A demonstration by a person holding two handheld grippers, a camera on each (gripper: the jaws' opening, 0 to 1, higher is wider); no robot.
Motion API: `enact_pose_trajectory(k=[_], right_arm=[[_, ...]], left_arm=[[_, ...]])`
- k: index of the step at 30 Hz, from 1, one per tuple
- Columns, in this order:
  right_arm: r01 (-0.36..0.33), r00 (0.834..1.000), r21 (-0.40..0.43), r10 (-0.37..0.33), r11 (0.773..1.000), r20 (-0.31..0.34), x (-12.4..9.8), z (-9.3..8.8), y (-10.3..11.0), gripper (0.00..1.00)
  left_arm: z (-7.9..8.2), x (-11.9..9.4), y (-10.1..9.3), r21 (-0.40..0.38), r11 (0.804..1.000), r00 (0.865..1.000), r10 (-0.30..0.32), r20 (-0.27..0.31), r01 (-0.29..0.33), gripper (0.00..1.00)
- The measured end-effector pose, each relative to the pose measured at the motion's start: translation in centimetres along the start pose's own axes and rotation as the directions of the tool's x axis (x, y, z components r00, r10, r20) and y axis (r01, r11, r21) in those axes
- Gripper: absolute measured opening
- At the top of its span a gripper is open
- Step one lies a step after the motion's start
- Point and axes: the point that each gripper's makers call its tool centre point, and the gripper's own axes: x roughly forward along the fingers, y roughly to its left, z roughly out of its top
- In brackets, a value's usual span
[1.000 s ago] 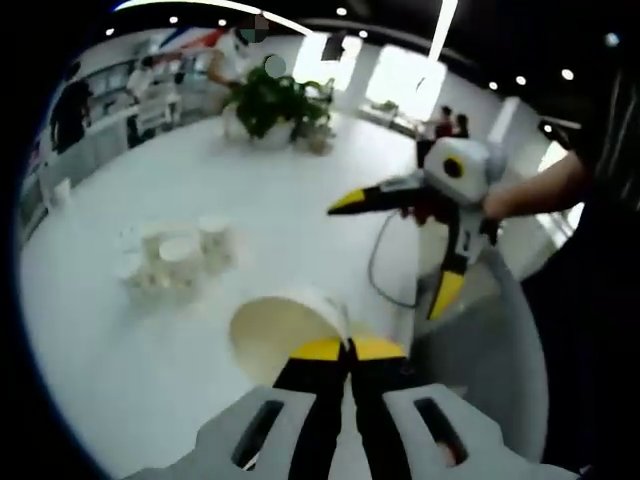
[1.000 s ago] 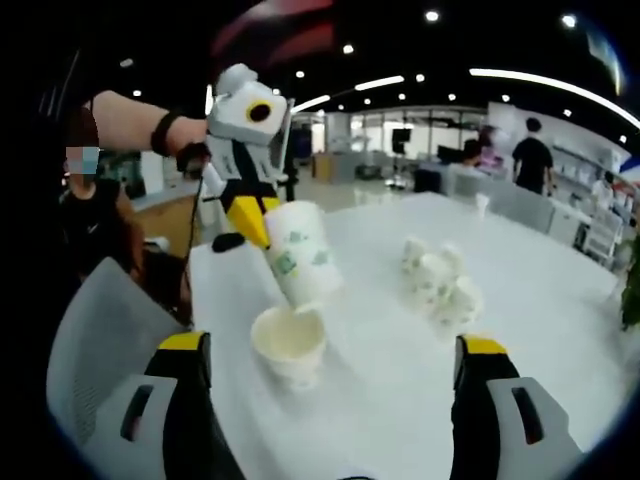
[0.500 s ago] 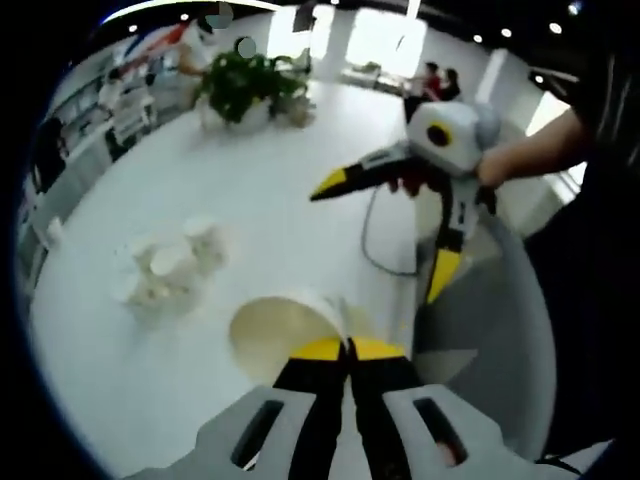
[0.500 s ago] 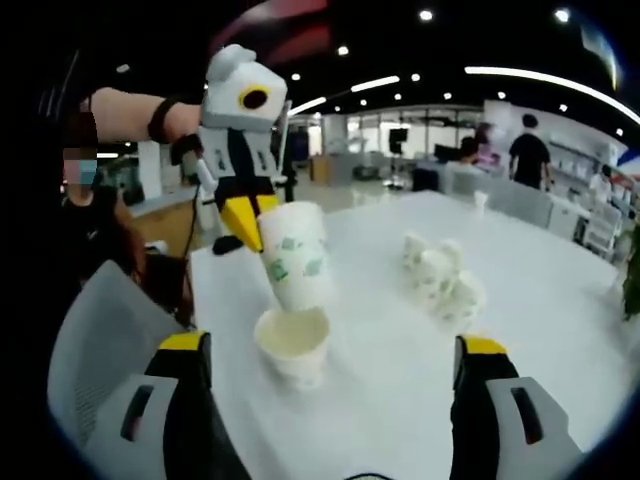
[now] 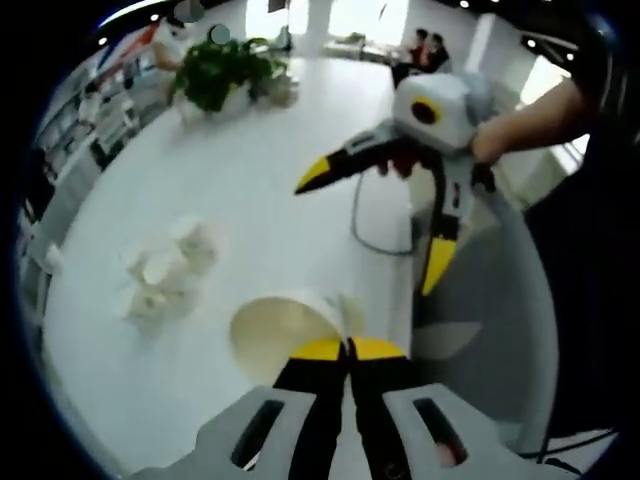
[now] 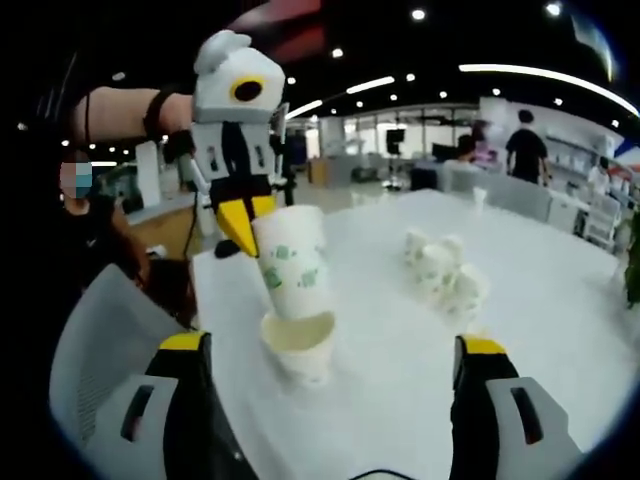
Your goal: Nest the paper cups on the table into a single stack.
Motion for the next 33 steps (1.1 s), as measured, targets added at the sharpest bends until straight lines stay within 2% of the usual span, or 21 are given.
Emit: enact_pose_trajectory(k=[9, 33], right_arm=[[0.0, 1.0, 0.011, 0.0, 1.0, 0.007, -0.3, -0.2, 0.1, 0.98], [-0.008, 1.0, 0.043, 0.007, 0.999, 0.015, -0.8, -1.1, 0.7, 0.97]], left_arm=[[-0.9, 0.6, 0.0, 0.046, 0.999, 0.998, 0.008, -0.07, -0.005, 0.0], [-1.6, 2.6, -0.6, 0.108, 0.994, 0.987, -0.006, -0.163, 0.024, 0.0]])
